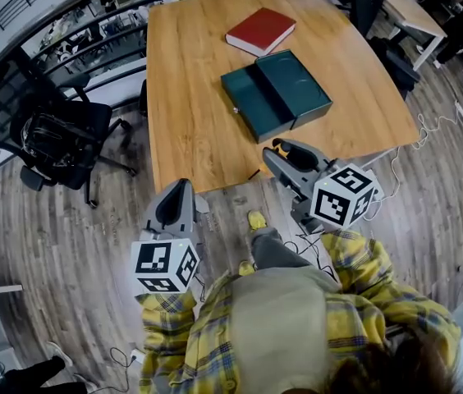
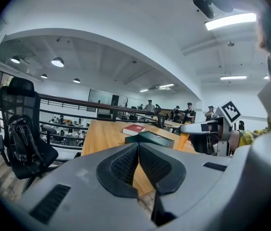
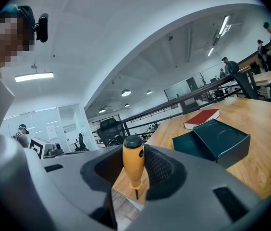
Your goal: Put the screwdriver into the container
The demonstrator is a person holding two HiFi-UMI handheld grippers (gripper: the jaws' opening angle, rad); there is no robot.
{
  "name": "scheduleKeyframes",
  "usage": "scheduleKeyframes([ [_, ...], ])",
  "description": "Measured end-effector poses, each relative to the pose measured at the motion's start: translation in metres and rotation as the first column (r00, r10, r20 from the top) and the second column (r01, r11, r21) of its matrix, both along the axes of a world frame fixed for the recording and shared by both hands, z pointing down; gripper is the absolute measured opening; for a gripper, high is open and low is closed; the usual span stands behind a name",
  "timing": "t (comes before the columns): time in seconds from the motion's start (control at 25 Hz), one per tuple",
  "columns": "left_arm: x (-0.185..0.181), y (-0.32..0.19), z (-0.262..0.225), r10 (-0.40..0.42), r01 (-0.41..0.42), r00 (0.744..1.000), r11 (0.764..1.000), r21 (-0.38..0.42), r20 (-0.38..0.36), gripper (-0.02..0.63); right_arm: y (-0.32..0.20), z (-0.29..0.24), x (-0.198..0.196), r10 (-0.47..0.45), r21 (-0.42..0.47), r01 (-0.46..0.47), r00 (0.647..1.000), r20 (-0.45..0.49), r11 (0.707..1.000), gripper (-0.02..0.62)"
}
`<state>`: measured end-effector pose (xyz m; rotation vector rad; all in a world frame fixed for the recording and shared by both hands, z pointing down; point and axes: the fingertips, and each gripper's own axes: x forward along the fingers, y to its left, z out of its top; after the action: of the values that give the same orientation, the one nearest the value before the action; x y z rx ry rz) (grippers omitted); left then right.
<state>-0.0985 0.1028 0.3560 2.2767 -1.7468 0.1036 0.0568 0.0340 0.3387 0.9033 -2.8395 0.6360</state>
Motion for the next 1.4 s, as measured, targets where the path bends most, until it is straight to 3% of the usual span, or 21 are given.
scheduleKeyframes([
  [1.4, 0.002, -0.142, 0.006, -0.063, 0.064, 0.998, 0.996, -0.068, 0.009, 0.011, -0.158, -0.001, -0.007, -0.067, -0.047, 0.067, 0.998, 0.002, 0.997, 0.178],
])
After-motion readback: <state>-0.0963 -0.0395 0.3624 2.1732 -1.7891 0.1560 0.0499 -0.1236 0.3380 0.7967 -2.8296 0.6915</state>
